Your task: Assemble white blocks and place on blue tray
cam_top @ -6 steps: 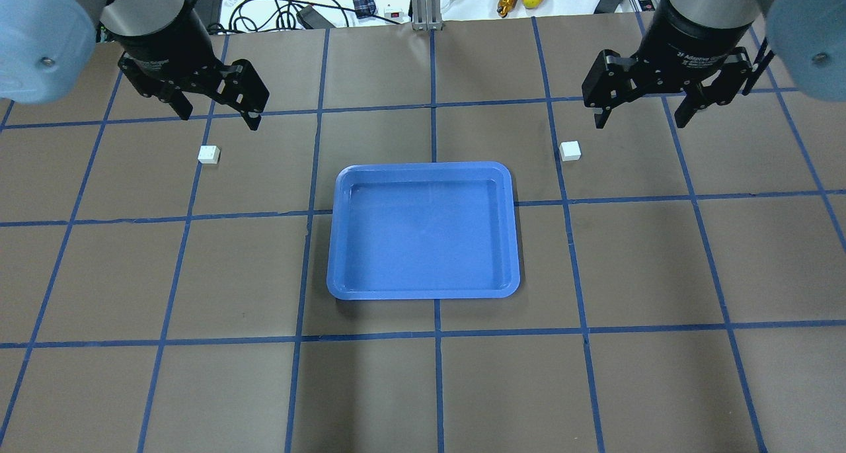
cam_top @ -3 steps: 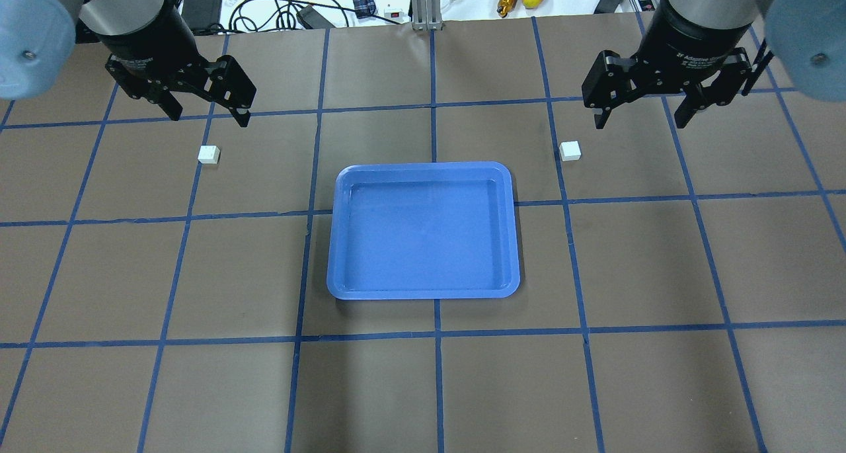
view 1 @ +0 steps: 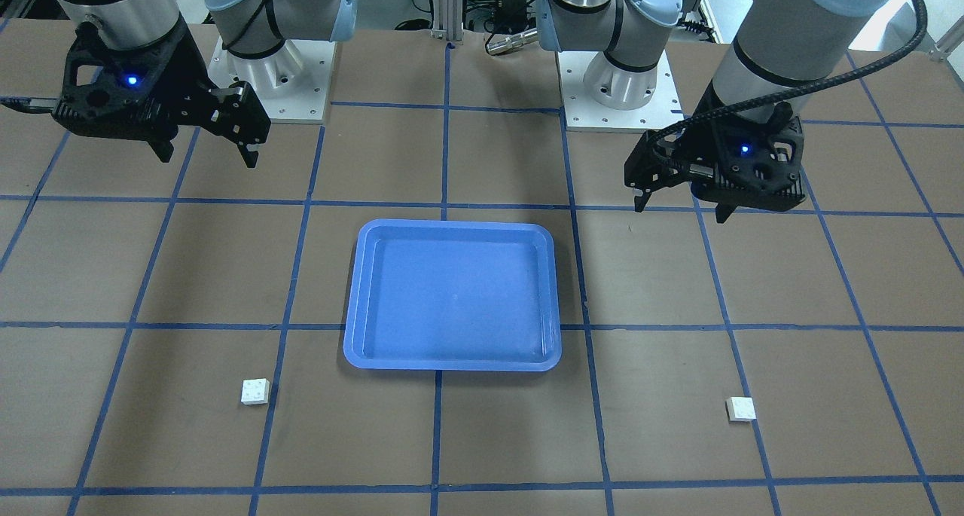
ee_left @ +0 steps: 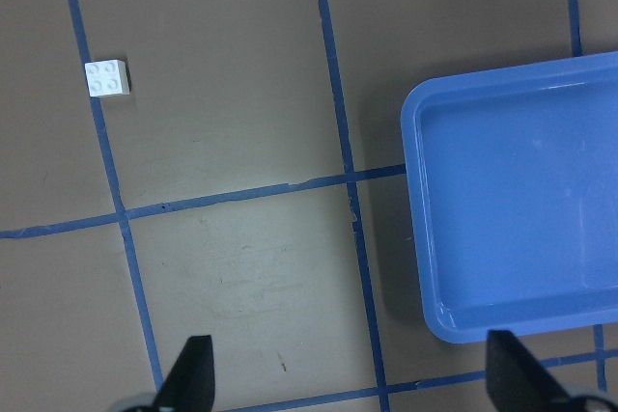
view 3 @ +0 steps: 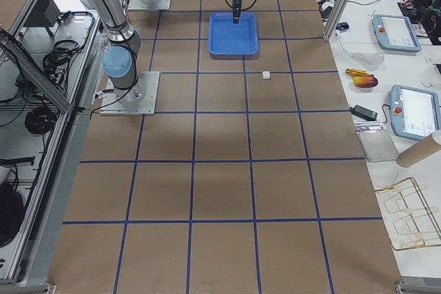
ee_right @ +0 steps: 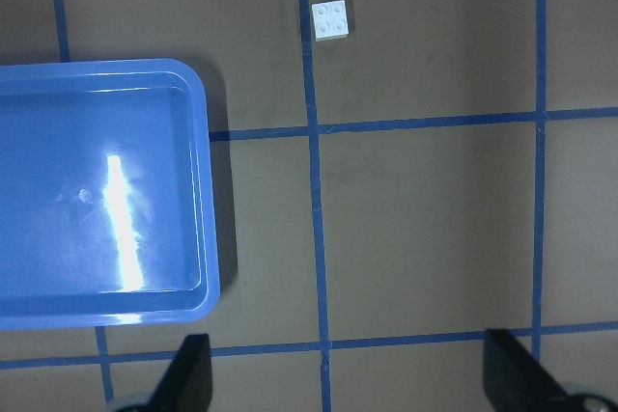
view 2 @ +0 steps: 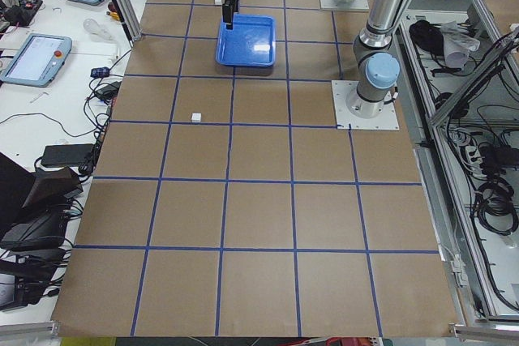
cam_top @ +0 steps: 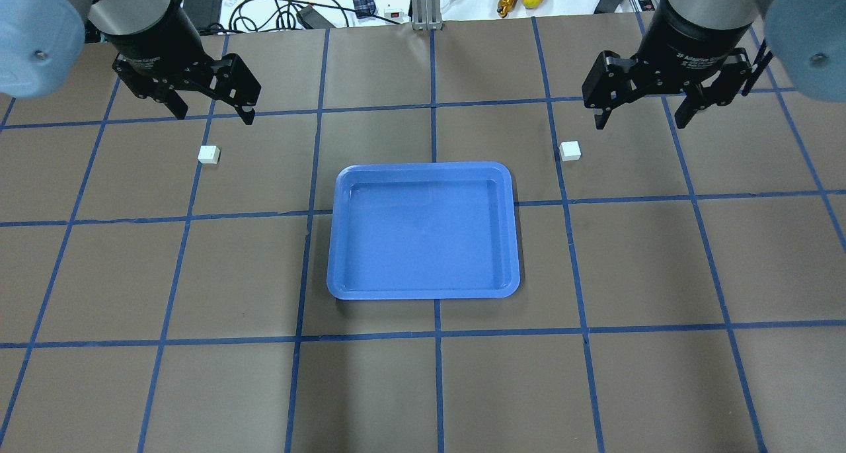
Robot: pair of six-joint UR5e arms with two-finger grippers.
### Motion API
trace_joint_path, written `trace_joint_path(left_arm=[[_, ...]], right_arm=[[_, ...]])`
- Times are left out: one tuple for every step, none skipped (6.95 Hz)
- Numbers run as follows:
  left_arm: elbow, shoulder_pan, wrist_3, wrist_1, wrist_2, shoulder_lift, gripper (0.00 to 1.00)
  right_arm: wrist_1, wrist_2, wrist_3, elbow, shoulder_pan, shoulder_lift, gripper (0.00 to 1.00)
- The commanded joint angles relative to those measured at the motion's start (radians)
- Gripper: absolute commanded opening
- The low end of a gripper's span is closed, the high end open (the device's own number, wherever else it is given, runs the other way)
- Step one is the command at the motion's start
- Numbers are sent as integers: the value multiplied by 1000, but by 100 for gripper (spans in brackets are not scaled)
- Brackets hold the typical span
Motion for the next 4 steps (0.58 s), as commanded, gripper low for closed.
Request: trace_joint_path(left_arm=[[1,0,-5,7,3,-3,100],[1,-2,-5,7,4,-4,100],[1,-2,-7,7,0,-4,100],[-4,0,-8,9,-2,-14,100]], right_arm=[[11,-14,0,6,0,4,100],[11,-14,-5,12,-2,5,100],[3,1,-3,13,0,10,100],[11,-2,-3,15,0,39,100]])
